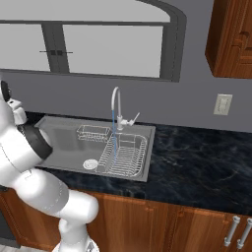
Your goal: Soak the sponge with water for a few seconds and then drop it inside the sink.
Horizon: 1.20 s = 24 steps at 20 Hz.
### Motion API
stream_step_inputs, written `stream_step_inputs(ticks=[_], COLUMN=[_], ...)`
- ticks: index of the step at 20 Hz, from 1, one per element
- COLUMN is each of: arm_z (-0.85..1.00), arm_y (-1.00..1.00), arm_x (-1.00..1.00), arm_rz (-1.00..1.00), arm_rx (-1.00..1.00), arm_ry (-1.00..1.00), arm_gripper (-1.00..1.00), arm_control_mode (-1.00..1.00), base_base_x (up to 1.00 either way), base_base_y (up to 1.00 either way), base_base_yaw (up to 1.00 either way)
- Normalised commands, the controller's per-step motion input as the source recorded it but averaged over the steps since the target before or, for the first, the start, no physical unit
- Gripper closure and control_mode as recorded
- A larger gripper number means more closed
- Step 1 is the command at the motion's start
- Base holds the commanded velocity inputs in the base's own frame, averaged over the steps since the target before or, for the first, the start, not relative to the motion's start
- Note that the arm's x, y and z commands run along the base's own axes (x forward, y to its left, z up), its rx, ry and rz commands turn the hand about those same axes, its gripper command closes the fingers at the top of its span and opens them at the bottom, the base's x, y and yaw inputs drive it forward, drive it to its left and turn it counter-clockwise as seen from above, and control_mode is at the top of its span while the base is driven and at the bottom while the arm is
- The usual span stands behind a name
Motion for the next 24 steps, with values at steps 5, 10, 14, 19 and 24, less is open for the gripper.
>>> stream_step_inputs(ticks=[5,10,14,19,24], arm_z=[-0.33,-0.01,0.00,-0.04,-0.05], arm_y=[0.30,0.21,0.21,0.33,0.40], arm_x=[0.01,0.08,0.15,0.34,0.32], arm_rz=[0.00,0.00,0.02,0.05,0.07], arm_rx=[0.19,0.11,0.03,0.00,0.01], arm_ry=[-0.03,0.00,-0.01,-0.03,-0.19], arm_gripper=[-1.00,-1.00,-1.00,-1.00,-1.00], arm_control_mode=[-1.00,-1.00,-1.00,-1.00,-1.00], base_base_x=[0.00,0.00,0.00,0.00,0.00], base_base_y=[0.00,0.00,0.00,0.00,0.00], base_base_yaw=[0.00,0.00,0.00,0.00,0.00])
